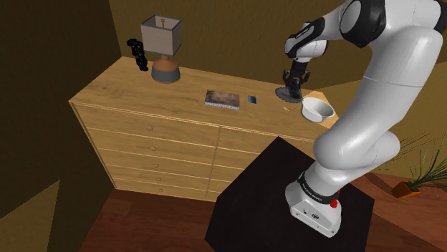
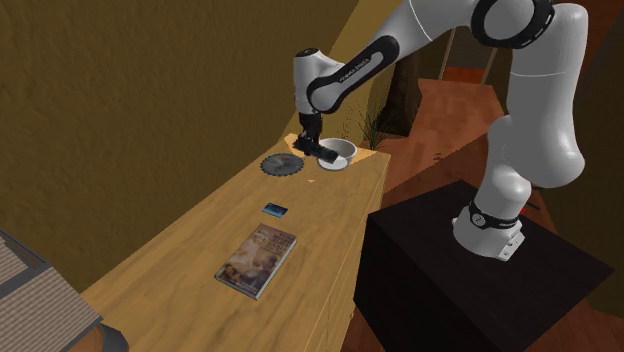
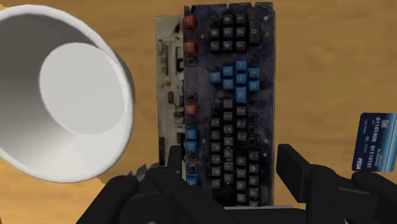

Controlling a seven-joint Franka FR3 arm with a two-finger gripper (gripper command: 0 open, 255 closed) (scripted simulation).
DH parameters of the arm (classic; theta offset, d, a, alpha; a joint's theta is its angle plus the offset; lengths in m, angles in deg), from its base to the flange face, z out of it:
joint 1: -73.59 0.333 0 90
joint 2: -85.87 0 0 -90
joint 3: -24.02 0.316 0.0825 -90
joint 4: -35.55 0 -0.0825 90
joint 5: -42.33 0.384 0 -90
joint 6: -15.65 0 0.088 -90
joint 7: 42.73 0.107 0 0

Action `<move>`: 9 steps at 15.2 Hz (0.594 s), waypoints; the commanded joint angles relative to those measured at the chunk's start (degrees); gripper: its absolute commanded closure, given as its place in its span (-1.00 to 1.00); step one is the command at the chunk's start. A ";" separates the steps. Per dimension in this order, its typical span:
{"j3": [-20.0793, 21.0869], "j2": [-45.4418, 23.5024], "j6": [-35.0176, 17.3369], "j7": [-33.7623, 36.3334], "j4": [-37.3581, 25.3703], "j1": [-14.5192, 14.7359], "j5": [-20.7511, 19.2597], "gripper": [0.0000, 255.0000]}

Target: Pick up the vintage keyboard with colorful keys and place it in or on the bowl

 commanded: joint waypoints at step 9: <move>-3.43 -2.48 -1.82 -14.57 -2.32 -9.64 3.07 1.00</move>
